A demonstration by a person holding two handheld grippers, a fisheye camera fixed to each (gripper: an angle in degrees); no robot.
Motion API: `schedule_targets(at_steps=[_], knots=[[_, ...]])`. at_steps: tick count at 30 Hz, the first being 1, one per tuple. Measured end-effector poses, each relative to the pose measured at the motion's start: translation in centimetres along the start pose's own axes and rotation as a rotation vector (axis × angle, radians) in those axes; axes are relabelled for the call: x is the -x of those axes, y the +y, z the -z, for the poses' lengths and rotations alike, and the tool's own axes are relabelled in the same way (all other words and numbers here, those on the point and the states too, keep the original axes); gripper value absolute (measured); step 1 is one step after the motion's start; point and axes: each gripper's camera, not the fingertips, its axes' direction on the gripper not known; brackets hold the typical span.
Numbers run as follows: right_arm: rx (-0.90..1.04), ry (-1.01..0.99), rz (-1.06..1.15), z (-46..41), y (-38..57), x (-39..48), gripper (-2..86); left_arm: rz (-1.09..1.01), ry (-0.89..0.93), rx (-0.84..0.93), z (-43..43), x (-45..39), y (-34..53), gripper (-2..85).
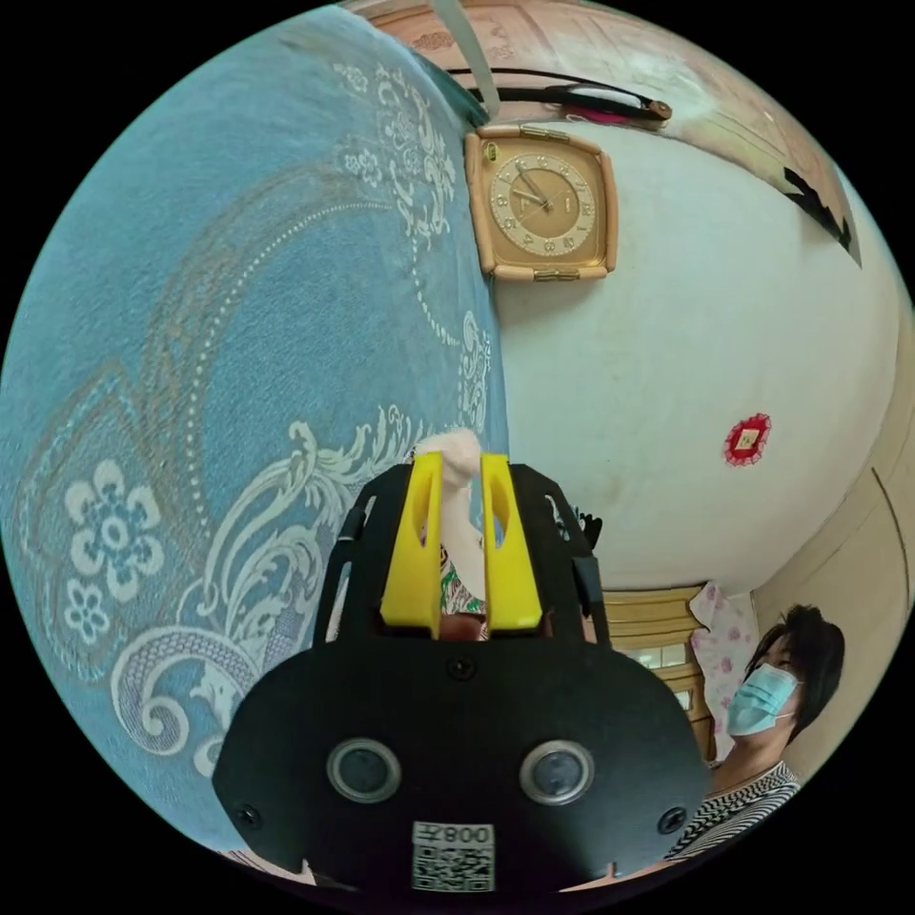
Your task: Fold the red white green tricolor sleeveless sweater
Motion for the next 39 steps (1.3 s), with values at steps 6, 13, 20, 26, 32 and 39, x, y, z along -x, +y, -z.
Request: schedule_targets(at_steps=[6,13,20,26,32,39], knots=[[-0.098,-0.003,0.014,1.1,-1.3,4.1,5.8,-0.125,-0.061,0.092,-3.3,-3.2,2.2,7.2],[0.091,0.358,0.315,-6.4,-0.7,14.0,5.2,-0.455,-0.353,0.295,-11.3,-9.7,4.4,7.8],[0.144,0.765,0.468,-14.3,0.0,19.3,2.8,-0.799,-0.78,0.395,-20.0,-14.8,6.6,6.2],[0.106,0.78,0.487,-15.0,1.0,21.4,0.8,-0.819,-0.893,0.4,-22.8,-15.4,7.9,1.8],[0.033,0.747,0.519,-13.9,2.5,24.1,0.4,-0.837,-0.799,0.313,-21.5,-17.8,8.7,1.1],[0.02,0.764,0.515,-14.1,2.6,25.4,0.3,-0.8,-0.828,0.331,-22.3,-17.5,7.7,2.4]])
